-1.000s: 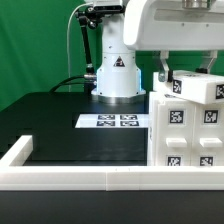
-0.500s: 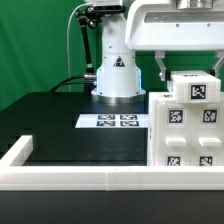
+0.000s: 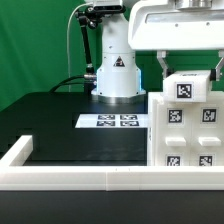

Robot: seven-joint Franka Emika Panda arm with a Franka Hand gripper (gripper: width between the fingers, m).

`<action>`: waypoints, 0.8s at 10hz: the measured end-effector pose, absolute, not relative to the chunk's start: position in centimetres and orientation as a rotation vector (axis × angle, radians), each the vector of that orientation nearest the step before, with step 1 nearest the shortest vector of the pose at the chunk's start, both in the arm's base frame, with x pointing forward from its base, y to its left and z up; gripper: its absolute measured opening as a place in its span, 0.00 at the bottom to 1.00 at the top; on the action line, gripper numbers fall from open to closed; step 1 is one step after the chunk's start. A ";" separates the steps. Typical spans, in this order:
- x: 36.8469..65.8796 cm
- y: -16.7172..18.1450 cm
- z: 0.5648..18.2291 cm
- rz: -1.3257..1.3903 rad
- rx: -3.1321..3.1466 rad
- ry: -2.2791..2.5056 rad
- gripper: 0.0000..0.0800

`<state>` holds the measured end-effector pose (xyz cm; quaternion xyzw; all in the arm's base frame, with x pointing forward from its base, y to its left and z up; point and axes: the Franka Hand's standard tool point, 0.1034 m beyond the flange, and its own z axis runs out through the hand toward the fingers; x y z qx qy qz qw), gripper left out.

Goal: Assemble cabinet

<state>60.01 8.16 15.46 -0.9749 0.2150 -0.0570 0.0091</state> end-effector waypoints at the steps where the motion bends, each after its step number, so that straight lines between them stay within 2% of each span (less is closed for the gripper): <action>1: 60.0 8.2 15.5 -0.178 -3.015 0.779 0.71; 8: 59.9 9.8 15.4 -0.146 -2.516 1.744 0.71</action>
Offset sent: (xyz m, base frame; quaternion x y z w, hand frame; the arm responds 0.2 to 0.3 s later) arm -0.0153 0.0023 -0.0038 -0.0328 0.0243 0.3242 0.9451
